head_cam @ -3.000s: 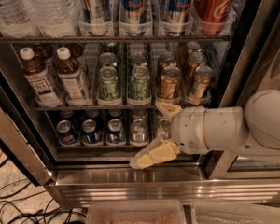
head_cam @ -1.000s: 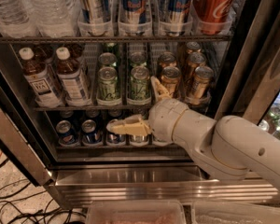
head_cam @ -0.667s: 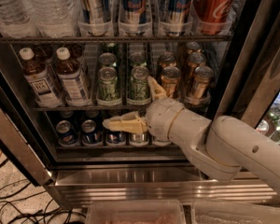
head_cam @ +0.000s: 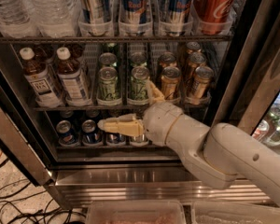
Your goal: Pick green can from middle shelf of fridge
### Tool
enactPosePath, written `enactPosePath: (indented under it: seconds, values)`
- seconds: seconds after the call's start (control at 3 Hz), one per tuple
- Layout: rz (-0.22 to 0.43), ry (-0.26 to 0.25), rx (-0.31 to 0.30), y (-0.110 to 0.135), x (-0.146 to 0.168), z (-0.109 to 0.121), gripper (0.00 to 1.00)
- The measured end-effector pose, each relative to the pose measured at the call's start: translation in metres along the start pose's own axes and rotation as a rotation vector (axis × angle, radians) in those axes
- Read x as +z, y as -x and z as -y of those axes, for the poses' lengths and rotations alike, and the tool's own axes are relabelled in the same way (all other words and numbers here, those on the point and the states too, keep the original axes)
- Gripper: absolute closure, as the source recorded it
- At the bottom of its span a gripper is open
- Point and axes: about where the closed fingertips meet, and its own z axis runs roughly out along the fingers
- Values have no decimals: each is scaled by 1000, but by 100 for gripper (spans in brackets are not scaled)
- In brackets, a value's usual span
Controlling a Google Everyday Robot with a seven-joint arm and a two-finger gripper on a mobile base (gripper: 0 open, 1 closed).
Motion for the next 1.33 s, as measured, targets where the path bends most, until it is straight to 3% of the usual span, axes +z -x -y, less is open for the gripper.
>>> enactPosePath:
  seconds: [0.33,0.67,1.0,1.33]
  values:
    - [-24,-21,14,-2,-2,-10,0]
    - [-86,-84,49,-28,-2,-4,0]
    - [-87,-87,49,-28,-2,-4,0]
    - [-87,-87,49,-28,-2,-4,20]
